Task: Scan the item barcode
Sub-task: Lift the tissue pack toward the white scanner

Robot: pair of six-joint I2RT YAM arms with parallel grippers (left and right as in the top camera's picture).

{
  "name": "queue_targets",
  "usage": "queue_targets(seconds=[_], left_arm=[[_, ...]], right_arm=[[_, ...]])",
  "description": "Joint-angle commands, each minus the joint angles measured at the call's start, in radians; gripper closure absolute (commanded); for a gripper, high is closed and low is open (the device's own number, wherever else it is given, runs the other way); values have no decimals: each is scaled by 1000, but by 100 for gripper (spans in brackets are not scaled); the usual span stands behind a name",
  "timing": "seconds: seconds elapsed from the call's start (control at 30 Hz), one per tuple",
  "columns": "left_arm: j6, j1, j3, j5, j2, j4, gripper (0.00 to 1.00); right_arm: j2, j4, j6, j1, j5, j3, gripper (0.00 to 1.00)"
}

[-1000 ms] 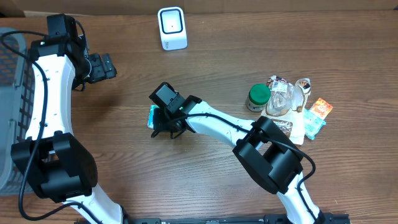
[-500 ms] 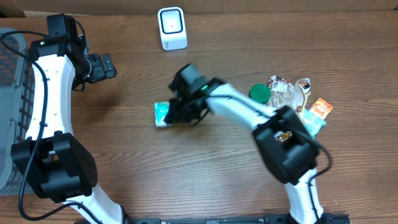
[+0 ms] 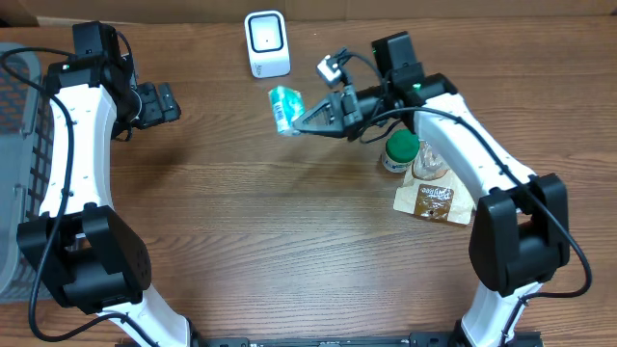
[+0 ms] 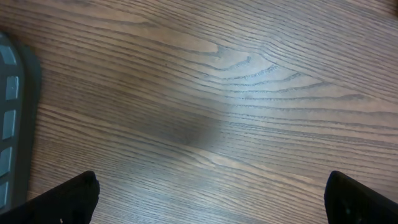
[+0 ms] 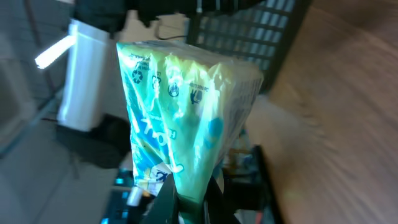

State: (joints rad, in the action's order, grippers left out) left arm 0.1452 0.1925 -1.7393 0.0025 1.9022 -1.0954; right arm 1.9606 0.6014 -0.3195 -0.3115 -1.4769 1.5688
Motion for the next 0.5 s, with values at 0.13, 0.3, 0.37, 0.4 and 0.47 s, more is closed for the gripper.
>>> queue_targets(seconds=[0.13,0.3,0.37,0.4,0.47], left_arm=[[-26,3,10,-10,2,2,1],[-26,3,10,-10,2,2,0],[-26,3,10,-10,2,2,0],[-26,3,10,-10,2,2,1],[-26,3,10,-10,2,2,0]], right_arm=[[-8,-2,-165,60,-93,4,96],[-8,3,-179,72,-93,4,96],[-8,13,-178,72,-93,4,96],[-8,13,-178,72,-93,4,96],[-8,13,-178,72,-93,4,96]])
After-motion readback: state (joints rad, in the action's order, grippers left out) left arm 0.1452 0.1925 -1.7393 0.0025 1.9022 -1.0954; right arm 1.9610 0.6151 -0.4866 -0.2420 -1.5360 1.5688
